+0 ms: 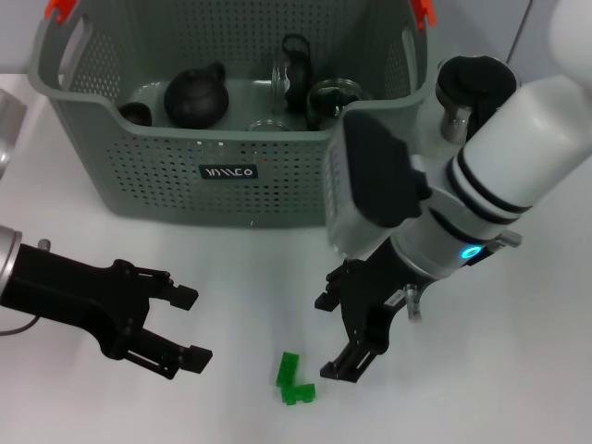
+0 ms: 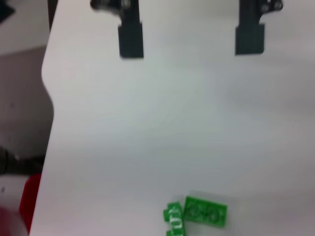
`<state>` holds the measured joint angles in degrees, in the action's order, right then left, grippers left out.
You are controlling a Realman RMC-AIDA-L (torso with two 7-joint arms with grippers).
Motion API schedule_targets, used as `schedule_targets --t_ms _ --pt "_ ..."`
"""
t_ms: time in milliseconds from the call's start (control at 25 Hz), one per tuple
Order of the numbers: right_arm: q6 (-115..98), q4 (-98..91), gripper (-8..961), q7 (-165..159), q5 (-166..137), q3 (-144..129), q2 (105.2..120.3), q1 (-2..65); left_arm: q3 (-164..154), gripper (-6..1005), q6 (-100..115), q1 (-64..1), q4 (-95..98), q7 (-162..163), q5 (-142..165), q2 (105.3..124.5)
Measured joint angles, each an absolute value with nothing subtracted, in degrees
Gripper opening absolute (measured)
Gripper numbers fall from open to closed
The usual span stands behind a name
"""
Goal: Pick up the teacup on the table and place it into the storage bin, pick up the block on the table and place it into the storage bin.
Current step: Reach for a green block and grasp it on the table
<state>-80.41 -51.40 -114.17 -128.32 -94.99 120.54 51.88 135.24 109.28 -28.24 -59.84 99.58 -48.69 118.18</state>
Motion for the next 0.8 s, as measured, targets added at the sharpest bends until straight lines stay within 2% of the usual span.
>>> schedule_targets --t_ms 480,800 --pt "-76.70 -51.16 925 -115.66 -130.17 -102.66 120.68 55.85 137.64 963 108.53 -27.86 -58.54 99.64 -48.81 118.37" --pt "-69.42 -51.63 923 -115.73 -129.86 -110.96 121.05 56.22 138.44 963 108.31 -27.77 -57.55 99.77 -48.94 118.52"
